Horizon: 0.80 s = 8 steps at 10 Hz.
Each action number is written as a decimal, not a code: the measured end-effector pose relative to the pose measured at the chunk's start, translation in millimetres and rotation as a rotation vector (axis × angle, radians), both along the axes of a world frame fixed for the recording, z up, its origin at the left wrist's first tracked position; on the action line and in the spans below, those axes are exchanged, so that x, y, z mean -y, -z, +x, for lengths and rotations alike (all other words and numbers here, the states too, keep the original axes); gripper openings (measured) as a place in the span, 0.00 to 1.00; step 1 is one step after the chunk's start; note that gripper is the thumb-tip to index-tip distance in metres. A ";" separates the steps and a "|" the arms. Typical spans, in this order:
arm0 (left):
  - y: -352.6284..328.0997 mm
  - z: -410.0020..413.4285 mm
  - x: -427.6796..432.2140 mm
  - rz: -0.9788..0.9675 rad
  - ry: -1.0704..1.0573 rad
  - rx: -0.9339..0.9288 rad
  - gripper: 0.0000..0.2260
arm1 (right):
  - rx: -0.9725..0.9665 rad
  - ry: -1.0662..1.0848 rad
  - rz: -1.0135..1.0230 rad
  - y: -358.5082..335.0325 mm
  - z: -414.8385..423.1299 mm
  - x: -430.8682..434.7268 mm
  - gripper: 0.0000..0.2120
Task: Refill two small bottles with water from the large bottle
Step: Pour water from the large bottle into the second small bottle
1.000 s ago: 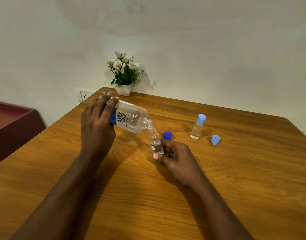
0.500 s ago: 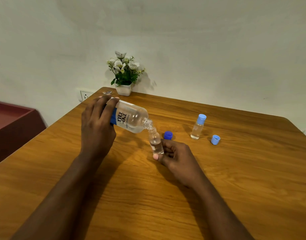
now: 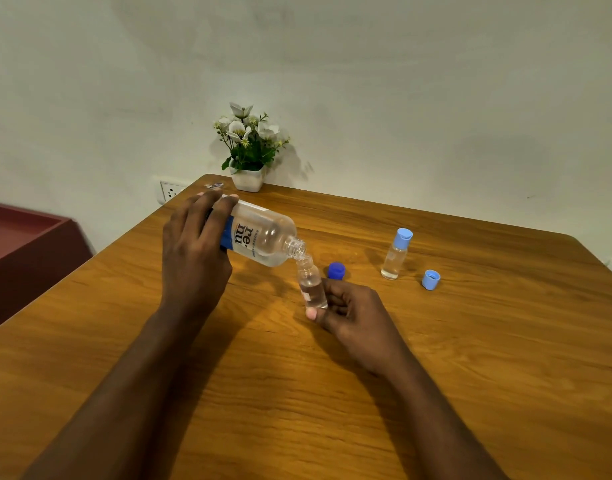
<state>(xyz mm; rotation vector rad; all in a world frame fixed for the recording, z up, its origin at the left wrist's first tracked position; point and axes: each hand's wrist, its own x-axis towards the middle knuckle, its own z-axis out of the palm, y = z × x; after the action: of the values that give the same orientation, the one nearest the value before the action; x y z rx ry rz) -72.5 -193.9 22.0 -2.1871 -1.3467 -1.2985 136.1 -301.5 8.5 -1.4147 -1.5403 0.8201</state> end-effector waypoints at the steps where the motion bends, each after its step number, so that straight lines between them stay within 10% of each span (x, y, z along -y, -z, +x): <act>1: 0.2 -0.1 0.1 -0.004 -0.001 -0.003 0.27 | 0.001 0.001 0.007 0.3 0.0 0.1 0.16; 8: -0.3 0.3 0.6 -0.011 0.000 -0.006 0.26 | -0.006 0.008 -0.015 2.0 0.4 -1.1 0.17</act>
<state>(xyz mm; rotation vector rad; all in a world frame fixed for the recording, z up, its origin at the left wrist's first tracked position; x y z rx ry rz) -72.2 -194.5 22.3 -2.1966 -1.3547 -1.2860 136.5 -300.4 6.6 -1.4274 -1.5262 0.8321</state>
